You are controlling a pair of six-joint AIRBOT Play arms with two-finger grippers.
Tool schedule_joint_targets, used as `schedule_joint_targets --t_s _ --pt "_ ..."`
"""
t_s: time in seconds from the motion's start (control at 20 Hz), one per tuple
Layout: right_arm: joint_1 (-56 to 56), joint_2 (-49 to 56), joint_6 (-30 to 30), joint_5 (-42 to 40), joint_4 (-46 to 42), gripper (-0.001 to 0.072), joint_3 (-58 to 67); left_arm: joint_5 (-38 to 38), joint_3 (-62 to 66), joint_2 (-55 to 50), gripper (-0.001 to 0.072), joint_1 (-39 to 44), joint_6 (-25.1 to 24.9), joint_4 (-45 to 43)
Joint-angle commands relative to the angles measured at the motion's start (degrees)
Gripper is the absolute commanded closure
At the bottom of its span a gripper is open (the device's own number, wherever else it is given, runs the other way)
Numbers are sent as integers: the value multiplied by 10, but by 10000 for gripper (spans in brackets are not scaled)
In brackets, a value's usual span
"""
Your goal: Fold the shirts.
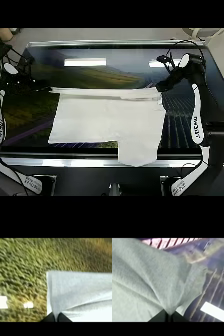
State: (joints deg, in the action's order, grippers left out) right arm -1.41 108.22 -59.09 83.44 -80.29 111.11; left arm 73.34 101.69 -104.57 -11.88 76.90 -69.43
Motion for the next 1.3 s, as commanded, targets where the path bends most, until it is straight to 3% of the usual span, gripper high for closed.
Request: schedule_joint_targets --t_s 0.0,0.35,1.0,1.05,1.1,1.15,1.25 --pt "11 -10 -1 131 -4 688 -18 113 -14 -2 680 -2 -4 -30" --pt "17 -10 -38 110 0 689 -115 127 -68 -4 680 -2 -5 -28" --pt "17 -14 -33 47 7 681 -183 132 -80 -23 679 2 -15 -26" --pt "17 -20 -35 37 6 582 -183 133 -79 -22 616 2 -15 -26" --pt "17 -28 -34 29 5 362 -182 140 -79 -20 406 1 -14 -26" --pt "17 -42 -17 23 -3 201 -182 151 -79 -16 177 0 -8 -26" --pt "2 -78 -7 24 -33 201 -182 158 -79 2 150 -9 5 -27"
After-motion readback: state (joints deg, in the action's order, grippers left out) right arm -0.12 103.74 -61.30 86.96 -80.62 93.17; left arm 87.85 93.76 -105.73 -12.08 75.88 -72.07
